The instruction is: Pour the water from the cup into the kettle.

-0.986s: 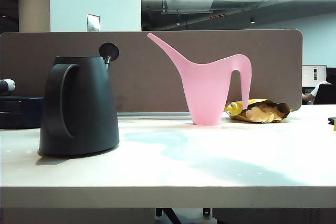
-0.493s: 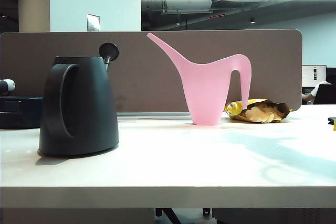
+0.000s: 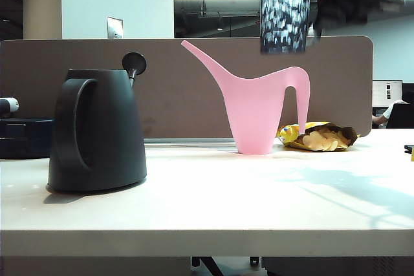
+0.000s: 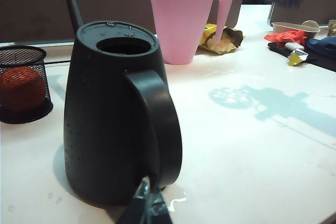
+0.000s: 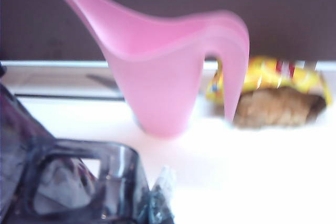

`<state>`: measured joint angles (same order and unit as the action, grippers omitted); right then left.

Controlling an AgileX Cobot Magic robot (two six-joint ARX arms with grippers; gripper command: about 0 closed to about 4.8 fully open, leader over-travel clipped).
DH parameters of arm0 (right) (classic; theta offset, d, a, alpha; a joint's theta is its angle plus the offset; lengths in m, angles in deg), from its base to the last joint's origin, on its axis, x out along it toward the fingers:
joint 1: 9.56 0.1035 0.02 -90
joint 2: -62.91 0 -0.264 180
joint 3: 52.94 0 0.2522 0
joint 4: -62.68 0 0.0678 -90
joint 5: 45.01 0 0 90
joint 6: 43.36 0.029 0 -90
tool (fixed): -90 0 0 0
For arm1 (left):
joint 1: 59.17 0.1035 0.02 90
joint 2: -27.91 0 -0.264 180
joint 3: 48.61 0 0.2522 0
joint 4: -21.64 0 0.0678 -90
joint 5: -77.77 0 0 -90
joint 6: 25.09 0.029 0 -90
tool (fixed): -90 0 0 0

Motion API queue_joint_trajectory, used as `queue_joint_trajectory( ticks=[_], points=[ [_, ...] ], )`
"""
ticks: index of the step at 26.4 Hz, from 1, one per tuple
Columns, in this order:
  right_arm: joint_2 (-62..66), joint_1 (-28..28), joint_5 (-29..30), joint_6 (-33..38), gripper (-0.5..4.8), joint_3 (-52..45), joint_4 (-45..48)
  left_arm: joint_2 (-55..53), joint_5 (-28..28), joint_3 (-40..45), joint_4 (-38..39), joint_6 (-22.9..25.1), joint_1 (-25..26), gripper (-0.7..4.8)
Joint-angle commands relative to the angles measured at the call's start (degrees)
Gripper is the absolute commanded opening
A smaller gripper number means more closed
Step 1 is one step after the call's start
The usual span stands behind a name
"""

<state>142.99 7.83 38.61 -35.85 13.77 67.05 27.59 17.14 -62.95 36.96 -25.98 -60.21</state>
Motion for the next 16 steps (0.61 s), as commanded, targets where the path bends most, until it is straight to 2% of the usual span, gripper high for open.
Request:
queue_joint_trajectory(
  ticks=[1, 4, 16],
  points=[
    [1.84, -0.35, -0.11, 3.69, -0.06, -5.03, 9.81, -0.04, 0.00, -0.15, -0.35, 0.20, -0.02, -0.05],
    [5.81, -0.59, -0.11, 4.92, -0.06, -8.13, 13.73, -0.04, 0.00, -0.15, -0.33, 0.22, -0.04, -0.05],
    [19.06, -0.59, 0.00, 4.92, -0.06, -8.24, 21.79, -0.04, 0.00, -0.13, -0.35, 0.24, -0.04, -0.05]
  ],
)
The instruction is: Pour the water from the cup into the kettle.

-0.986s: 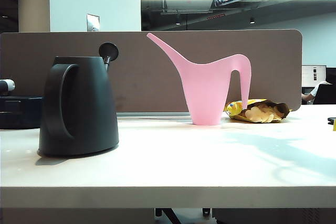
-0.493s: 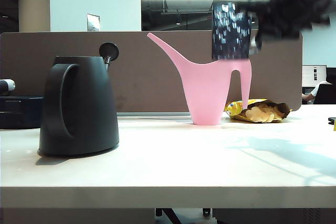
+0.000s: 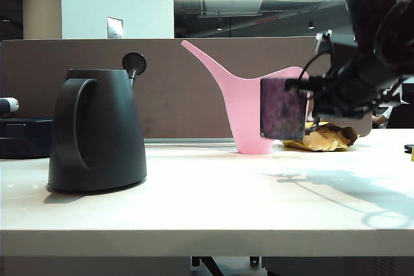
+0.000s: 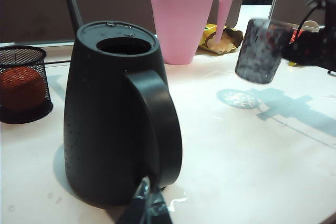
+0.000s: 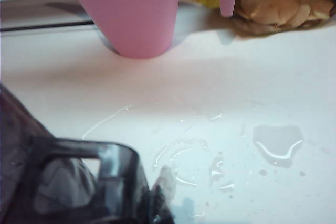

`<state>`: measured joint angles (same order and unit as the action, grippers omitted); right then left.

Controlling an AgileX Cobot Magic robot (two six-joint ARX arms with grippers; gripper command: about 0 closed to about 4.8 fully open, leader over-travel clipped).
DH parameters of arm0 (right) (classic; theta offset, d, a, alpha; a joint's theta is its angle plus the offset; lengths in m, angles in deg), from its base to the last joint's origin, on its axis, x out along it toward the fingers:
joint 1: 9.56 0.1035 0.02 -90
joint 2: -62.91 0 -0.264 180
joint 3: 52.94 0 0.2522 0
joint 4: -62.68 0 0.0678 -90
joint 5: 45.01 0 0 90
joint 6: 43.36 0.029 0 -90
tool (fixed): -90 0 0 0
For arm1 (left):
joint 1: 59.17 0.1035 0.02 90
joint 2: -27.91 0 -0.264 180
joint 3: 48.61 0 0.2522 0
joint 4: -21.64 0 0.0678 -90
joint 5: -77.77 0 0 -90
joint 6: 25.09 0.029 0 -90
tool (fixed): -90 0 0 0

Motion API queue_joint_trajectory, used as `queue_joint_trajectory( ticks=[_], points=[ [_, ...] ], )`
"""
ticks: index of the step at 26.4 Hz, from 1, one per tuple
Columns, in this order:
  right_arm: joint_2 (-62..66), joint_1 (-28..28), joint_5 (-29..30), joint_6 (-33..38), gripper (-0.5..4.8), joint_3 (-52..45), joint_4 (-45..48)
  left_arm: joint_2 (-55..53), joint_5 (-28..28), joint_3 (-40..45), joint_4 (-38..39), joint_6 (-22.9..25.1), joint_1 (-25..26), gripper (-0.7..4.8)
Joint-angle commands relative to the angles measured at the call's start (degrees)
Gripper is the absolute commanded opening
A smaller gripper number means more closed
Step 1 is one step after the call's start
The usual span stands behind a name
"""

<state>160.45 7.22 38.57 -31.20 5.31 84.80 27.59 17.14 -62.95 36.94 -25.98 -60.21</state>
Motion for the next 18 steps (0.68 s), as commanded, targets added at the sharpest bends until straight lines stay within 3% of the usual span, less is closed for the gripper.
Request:
queue_joint_trajectory(
  ticks=[1, 18],
  points=[
    [3.69, 0.02, 0.17, 0.26, -0.06, 0.24, 6.36, -0.04, 0.02, -0.15, -0.33, 0.22, -0.04, -0.05],
    [10.14, 0.02, 0.11, 0.22, -0.06, 0.28, 8.09, -0.04, 0.02, -0.15, -0.31, 0.22, -0.02, -0.05]
  ],
)
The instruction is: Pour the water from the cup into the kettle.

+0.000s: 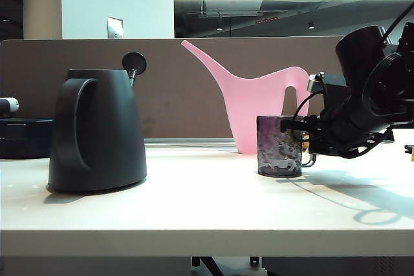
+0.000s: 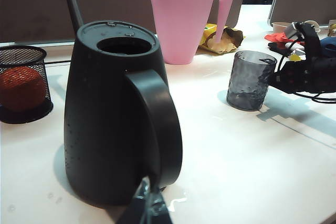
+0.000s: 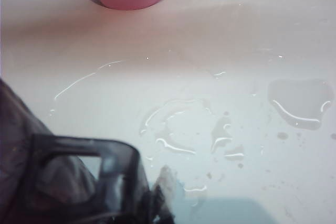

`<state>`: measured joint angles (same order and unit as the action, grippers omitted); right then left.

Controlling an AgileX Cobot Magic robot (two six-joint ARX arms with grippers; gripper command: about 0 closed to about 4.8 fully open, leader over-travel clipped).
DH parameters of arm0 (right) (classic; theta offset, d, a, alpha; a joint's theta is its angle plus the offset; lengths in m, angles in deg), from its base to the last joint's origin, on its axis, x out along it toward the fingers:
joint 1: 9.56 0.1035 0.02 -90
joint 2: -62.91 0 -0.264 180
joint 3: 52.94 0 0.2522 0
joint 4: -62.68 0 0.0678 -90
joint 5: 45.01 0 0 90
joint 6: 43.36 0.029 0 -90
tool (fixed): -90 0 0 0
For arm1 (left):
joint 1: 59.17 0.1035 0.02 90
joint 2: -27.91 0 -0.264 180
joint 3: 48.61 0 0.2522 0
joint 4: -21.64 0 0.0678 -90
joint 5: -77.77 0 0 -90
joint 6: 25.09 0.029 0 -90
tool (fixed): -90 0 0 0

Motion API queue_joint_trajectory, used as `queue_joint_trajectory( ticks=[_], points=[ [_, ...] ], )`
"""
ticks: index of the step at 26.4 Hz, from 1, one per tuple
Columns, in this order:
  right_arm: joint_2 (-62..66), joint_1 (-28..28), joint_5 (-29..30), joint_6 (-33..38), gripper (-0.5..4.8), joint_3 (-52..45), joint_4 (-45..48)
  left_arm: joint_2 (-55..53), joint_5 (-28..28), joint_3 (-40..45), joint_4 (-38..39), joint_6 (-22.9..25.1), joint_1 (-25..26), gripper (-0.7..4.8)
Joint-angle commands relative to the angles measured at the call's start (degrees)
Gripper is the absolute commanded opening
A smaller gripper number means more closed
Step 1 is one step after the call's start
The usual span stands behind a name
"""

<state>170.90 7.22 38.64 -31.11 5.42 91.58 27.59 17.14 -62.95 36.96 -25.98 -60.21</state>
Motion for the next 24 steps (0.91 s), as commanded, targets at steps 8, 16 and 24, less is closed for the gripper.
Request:
queue_joint_trajectory(
  ticks=[8, 16, 24],
  points=[
    [-0.55, 0.11, 0.11, 0.11, 1.90, 0.09, -0.55, -0.04, 0.02, -0.15, -0.35, 0.22, -0.02, -0.05],
    [-3.02, 0.11, 0.87, 0.11, 1.90, 0.02, -5.35, -0.04, 0.00, -0.15, -0.37, 0.22, -0.02, -0.05],
    [-6.88, 0.11, 0.07, -0.24, 1.89, -0.11, -11.43, -0.04, 0.00, -0.15, -0.37, 0.20, -0.04, -0.05]
  ],
)
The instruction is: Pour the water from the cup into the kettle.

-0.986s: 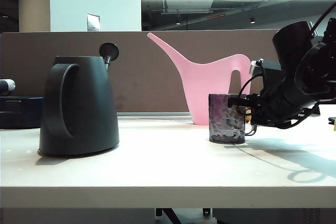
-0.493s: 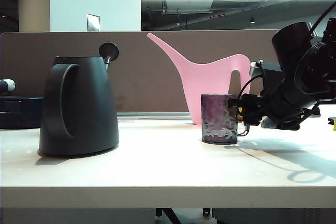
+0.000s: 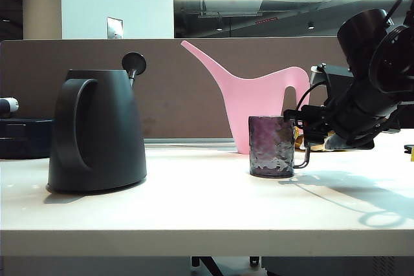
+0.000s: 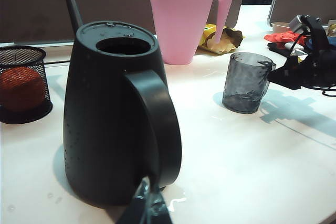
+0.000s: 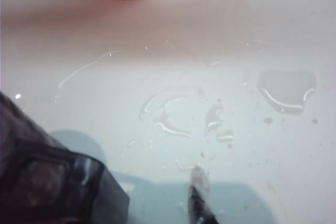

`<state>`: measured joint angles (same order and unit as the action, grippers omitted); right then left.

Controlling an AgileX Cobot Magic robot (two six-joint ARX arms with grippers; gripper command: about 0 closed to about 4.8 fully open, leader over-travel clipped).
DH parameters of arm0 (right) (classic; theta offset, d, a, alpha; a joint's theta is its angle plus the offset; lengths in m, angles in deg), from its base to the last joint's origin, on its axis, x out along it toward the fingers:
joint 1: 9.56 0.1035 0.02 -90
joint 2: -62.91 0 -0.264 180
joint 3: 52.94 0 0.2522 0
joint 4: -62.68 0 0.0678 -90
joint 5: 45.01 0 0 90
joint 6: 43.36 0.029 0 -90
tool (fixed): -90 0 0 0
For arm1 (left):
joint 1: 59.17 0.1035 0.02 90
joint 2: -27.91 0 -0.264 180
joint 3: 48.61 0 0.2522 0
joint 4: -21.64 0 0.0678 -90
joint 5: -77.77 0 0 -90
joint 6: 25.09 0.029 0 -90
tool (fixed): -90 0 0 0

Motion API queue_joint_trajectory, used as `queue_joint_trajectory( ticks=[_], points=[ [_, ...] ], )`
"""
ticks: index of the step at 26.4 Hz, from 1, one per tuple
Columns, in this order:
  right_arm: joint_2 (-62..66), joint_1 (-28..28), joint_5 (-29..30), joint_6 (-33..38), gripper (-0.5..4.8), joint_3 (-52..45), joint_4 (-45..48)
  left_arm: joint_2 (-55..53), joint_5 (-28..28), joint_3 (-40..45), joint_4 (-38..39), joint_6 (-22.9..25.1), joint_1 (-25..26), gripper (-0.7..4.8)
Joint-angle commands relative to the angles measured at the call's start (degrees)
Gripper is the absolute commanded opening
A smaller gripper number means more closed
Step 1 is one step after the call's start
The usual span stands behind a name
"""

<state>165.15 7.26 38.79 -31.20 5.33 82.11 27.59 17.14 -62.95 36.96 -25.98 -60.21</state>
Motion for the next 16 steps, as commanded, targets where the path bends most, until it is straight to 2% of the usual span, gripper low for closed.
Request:
queue_joint_trajectory(
  ticks=[1, 16],
  points=[
    [-1.40, 0.09, -0.04, -0.15, 1.89, -0.04, -2.78, -0.04, 0.00, -0.15, -0.37, 0.20, -0.02, -0.05],
    [-11.72, 0.07, -0.13, -0.15, 1.88, -0.31, -15.28, -0.04, -0.02, -0.15, -0.37, 0.20, -0.02, -0.05]
  ],
)
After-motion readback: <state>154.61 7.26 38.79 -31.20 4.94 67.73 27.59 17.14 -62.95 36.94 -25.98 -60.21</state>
